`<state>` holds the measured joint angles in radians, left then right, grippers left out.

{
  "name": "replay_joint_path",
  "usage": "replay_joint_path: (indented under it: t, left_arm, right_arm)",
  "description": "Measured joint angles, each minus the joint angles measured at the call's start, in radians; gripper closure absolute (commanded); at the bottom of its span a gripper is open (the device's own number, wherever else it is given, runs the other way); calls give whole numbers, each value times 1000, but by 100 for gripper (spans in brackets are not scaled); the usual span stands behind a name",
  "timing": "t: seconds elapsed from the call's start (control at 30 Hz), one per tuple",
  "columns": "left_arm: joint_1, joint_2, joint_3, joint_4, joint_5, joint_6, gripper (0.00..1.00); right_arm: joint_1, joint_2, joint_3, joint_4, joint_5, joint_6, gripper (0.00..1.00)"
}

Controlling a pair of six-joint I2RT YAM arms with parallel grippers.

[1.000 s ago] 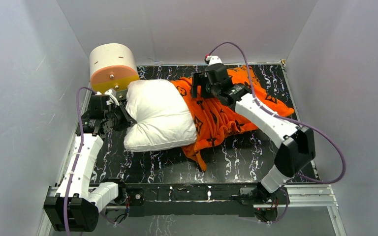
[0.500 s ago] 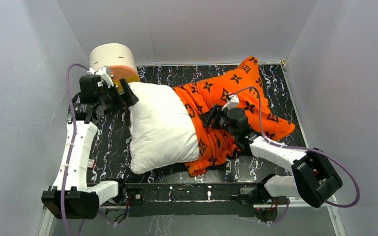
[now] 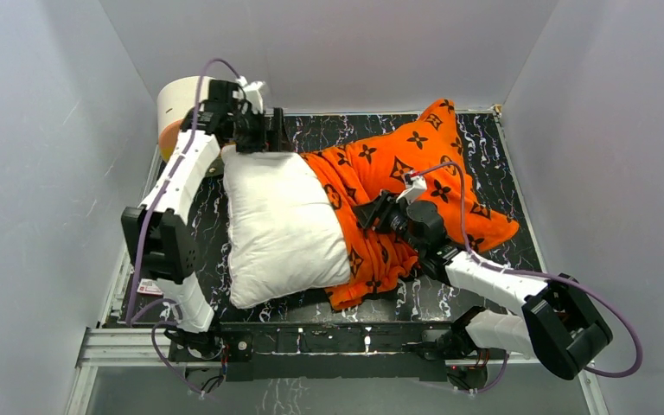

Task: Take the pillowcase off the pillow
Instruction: Remove the pillow from the pillowcase.

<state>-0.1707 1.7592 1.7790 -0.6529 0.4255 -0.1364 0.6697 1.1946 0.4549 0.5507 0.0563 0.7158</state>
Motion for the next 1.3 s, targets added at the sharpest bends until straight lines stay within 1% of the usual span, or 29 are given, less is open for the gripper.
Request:
replay_joint_path:
  t: [0.07,0.1,0.17,0.2,0.27,0.3,0.33,0.37,0.5,0.7,0.83,1.03,1.13,1.17,1.23,1.27,1.3]
  left_arm:
    - [-24,45,-37,-19,17,23,11]
    - [-29,53,-59,-31,25,30,19]
    - [-31,45,-139,-44,44,48,42]
    - [-31,31,-174,-39,54,49,52]
    - [-24,-30,-275,-6,65,49,68]
    - [-22,-71,-323,11,71,47,84]
    - [-22,-109,-356,19,78,42,96]
    - [-22,-164,-398,31,91,46,100]
    - [-29,-303,-485,46,119,37,100]
    - [-28,-360,-557,78,146,20,100]
    - [-28,-404,-597,98,153,3,100]
    - [-31,-473,-635,107,166,-22,100]
    - [-33,-492,-647,107,166,-30,100]
    - [-34,-497,-651,107,166,-32,100]
    - [-35,-506,-658,107,166,-36,100]
    - [-35,-509,-660,106,166,-39,100]
    - [-35,-512,-661,106,165,-40,100]
  right_arm:
    - [3,-21,10,-37,2,0,34]
    - [5,-29,17,-56,6,-1,32]
    - [11,-52,45,-117,11,-9,29]
    - [14,-63,63,-152,12,-14,28]
    - [21,-75,112,-233,11,-32,26]
    - [24,-76,132,-263,11,-41,26]
    - [26,-76,158,-299,11,-52,25]
    - [27,-76,186,-344,12,-66,24]
    - [32,-69,293,-496,12,-117,20]
    - [33,2,544,-726,48,-220,13]
    - [33,122,786,-818,69,-324,9]
    - [32,435,1209,-938,129,-475,4]
    - [32,652,1459,-1039,156,-546,3]
    - [32,731,1547,-1080,164,-570,4]
    - [32,856,1660,-1139,182,-610,8]
    - [32,910,1694,-1166,196,-627,11]
    - [32,953,1709,-1192,212,-642,16]
